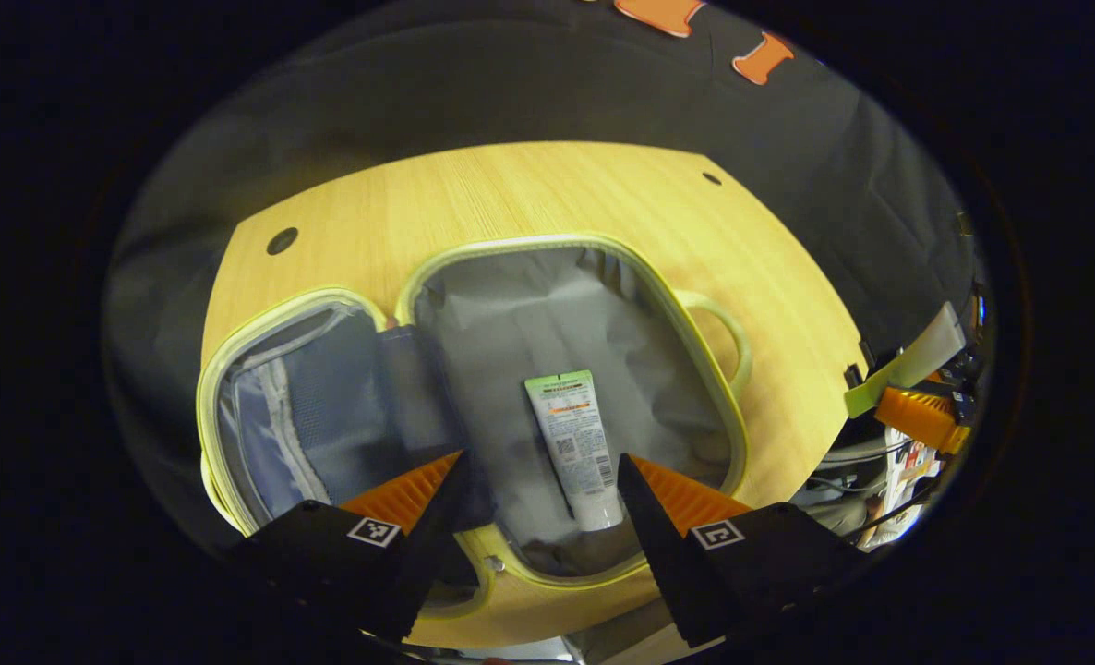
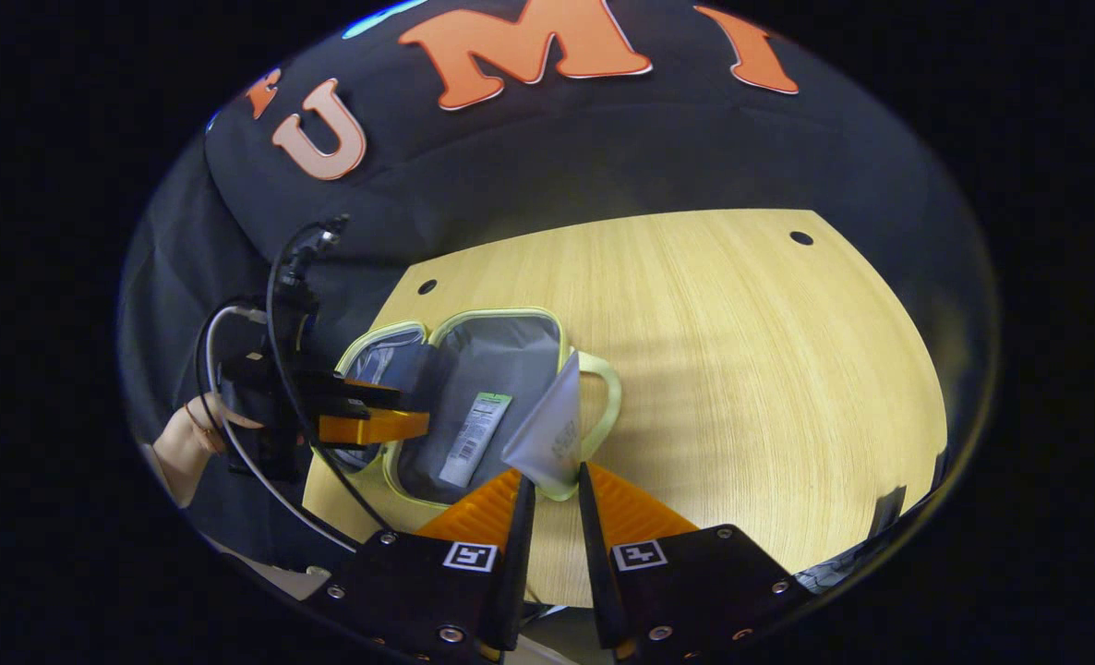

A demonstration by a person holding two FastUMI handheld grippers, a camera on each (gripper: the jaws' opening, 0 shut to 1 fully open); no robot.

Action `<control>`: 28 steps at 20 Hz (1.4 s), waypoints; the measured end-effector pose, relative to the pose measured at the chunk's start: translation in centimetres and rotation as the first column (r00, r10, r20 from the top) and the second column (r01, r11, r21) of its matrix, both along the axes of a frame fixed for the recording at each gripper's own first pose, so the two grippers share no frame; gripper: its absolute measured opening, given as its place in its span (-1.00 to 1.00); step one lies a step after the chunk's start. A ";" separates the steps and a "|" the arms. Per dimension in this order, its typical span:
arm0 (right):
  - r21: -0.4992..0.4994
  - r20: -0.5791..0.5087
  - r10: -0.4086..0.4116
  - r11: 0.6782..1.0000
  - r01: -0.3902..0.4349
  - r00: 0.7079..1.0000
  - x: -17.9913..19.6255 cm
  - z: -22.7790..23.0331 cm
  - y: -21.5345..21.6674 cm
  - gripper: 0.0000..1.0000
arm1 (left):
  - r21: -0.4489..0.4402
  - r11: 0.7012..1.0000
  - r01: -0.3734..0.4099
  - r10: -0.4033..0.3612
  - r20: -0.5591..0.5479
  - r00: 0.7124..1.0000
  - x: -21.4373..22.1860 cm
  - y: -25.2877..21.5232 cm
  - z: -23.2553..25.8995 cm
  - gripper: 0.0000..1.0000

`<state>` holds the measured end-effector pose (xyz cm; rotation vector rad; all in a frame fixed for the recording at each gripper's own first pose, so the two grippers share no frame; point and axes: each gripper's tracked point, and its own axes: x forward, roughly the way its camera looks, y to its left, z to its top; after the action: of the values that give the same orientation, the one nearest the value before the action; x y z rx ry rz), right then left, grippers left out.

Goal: First open the suitcase, pack the skin care products into it, and then close the suitcase.

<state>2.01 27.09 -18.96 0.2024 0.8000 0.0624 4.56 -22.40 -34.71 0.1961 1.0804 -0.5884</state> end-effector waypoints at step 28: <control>0.009 -0.327 0.079 0.997 -0.081 0.942 6.2 -10.7 5.7 -0.25 | -0.398 0.879 -0.262 0.453 0.532 0.716 4.0 16.9 29.5 0.94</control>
<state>8.21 32.79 -29.64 0.1777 1.1401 0.1057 8.55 -5.53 -5.25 -0.0945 0.3584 -0.2798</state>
